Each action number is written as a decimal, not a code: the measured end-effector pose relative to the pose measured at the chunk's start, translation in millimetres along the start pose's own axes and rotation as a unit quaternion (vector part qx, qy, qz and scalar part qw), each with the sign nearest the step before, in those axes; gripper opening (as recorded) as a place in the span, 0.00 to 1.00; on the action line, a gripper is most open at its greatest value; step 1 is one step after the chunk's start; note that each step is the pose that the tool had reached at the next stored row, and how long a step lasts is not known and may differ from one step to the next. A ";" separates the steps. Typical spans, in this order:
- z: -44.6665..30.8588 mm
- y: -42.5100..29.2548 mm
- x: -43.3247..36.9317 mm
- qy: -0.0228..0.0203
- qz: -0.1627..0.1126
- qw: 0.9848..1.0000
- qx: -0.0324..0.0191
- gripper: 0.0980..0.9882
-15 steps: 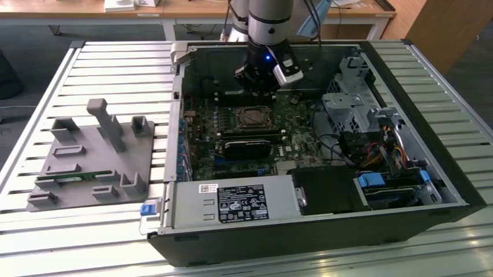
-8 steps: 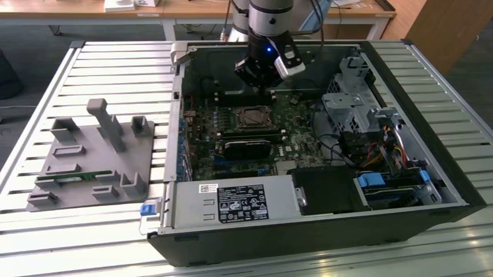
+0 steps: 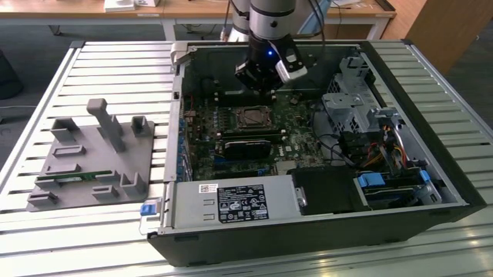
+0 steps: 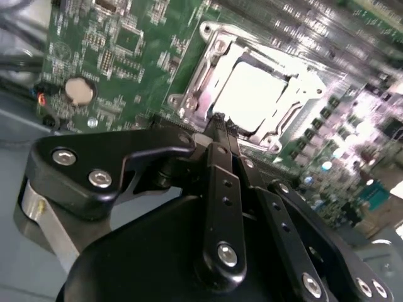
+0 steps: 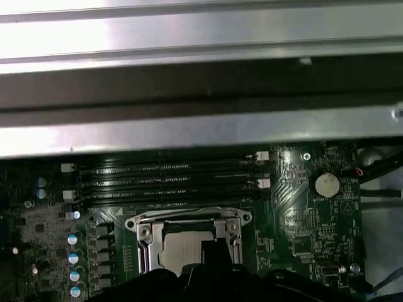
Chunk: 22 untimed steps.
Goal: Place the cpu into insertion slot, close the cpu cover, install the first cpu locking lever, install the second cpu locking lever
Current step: 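Install the second cpu locking lever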
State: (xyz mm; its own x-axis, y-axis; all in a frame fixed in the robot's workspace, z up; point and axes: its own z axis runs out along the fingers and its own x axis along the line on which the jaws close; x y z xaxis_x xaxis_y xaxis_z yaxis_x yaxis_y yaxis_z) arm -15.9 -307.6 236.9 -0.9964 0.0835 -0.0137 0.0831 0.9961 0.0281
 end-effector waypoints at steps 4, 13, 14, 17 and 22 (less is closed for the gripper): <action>-0.2 -12.8 -1.0 0.000 0.000 1.000 0.000 0.01; -0.3 -31.9 -2.5 0.002 0.000 1.000 0.000 0.01; -0.3 -32.5 -2.6 0.005 0.000 1.000 0.001 0.01; -0.2 -34.5 -2.8 0.013 0.000 1.000 0.001 0.01; 0.2 -45.4 -3.7 0.013 0.000 1.000 0.001 0.01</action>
State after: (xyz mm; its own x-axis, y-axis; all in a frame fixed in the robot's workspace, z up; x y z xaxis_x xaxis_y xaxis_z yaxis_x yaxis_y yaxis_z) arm -16.0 -353.1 235.5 -0.9964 0.0835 0.0126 0.0838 0.9961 0.0259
